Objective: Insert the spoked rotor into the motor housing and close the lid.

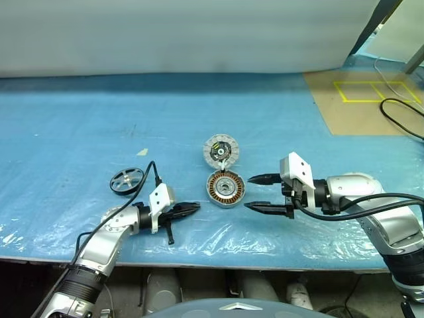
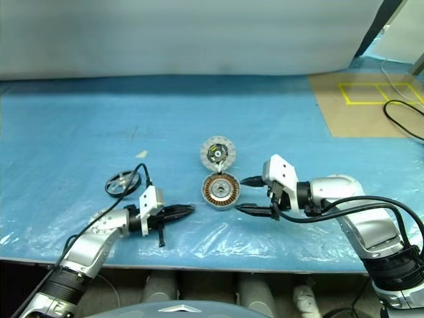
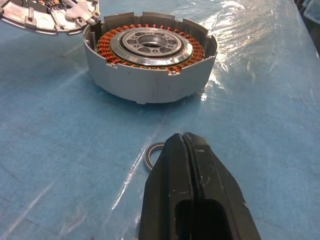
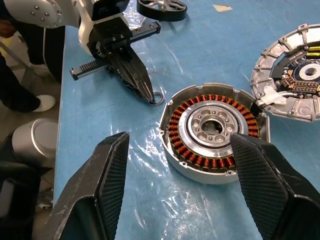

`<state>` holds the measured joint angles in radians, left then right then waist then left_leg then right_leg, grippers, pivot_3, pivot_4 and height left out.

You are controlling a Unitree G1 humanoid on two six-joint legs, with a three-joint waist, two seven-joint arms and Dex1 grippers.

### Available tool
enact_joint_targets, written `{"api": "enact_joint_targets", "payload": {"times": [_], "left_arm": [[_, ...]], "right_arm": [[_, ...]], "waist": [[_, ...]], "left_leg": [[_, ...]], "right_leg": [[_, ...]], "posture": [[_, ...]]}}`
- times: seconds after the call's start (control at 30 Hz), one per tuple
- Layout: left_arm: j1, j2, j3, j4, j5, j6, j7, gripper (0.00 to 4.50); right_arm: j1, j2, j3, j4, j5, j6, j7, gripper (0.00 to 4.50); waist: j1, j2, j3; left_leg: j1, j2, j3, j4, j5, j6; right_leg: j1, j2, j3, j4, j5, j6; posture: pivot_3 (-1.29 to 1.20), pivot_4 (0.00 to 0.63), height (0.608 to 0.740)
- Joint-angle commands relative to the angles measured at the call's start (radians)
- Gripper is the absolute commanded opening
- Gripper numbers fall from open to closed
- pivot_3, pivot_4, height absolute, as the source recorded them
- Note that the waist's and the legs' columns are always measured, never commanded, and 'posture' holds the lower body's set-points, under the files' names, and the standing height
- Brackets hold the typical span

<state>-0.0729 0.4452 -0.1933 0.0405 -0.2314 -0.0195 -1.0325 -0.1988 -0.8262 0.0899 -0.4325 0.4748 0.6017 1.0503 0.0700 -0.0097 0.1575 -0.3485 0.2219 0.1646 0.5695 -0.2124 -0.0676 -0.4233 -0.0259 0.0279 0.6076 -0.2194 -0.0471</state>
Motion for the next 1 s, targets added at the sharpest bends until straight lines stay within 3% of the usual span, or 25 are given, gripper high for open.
{"api": "enact_joint_targets", "payload": {"times": [0.03, 0.2, 0.47, 0.77, 1.0], "left_arm": [[0.009, 0.005, -0.003, -0.015, 0.010, -0.050, -0.002, 0.56], [0.005, -0.023, 0.023, -0.015, 0.009, -0.102, 0.050, 2.16], [0.045, 0.003, -0.007, -0.063, -0.012, -0.061, 0.010, 2.16], [0.003, -0.032, -0.020, 0.038, 0.072, -0.132, 0.071, 2.16], [0.001, -0.035, -0.023, 0.045, 0.055, -0.115, 0.056, 2.16]], "right_arm": [[0.015, -0.012, -0.031, -0.027, 0.005, -0.002, -0.013, 3.38], [0.038, -0.022, -0.030, -0.040, 0.006, 0.007, -0.022, 3.38], [0.057, -0.034, -0.027, -0.051, 0.006, 0.012, -0.030, 3.38], [0.055, -0.034, -0.026, -0.049, 0.004, 0.019, -0.045, 3.38], [0.055, -0.034, -0.025, -0.049, 0.003, 0.020, -0.057, 3.38]], "waist": [[0.000, 0.000, 0.000], [0.000, 0.000, 0.000], [0.000, 0.000, 0.000], [0.001, 0.000, 0.000], [0.000, 0.000, 0.000]], "left_leg": [[0.000, 0.000, 0.000, 0.000, 0.000, 0.000], [0.000, 0.000, 0.000, 0.000, 0.000, 0.000], [0.000, 0.000, 0.000, 0.000, 0.000, 0.000], [0.000, 0.000, 0.000, 0.000, 0.000, 0.000], [0.000, 0.000, 0.000, 0.000, 0.000, 0.000]], "right_leg": [[0.000, 0.000, 0.000, 0.000, 0.000, 0.000], [0.000, 0.000, 0.000, 0.000, 0.000, 0.000], [0.000, 0.000, 0.000, 0.000, 0.000, 0.000], [0.000, 0.000, 0.000, 0.000, 0.000, 0.000], [0.000, 0.000, 0.000, 0.000, 0.000, 0.000]], "posture": [[0.00, 0.150, 0.740], [0.00, 0.150, 0.740], [0.00, 0.150, 0.740], [0.00, 0.150, 0.740], [0.00, 0.150, 0.740]]}}
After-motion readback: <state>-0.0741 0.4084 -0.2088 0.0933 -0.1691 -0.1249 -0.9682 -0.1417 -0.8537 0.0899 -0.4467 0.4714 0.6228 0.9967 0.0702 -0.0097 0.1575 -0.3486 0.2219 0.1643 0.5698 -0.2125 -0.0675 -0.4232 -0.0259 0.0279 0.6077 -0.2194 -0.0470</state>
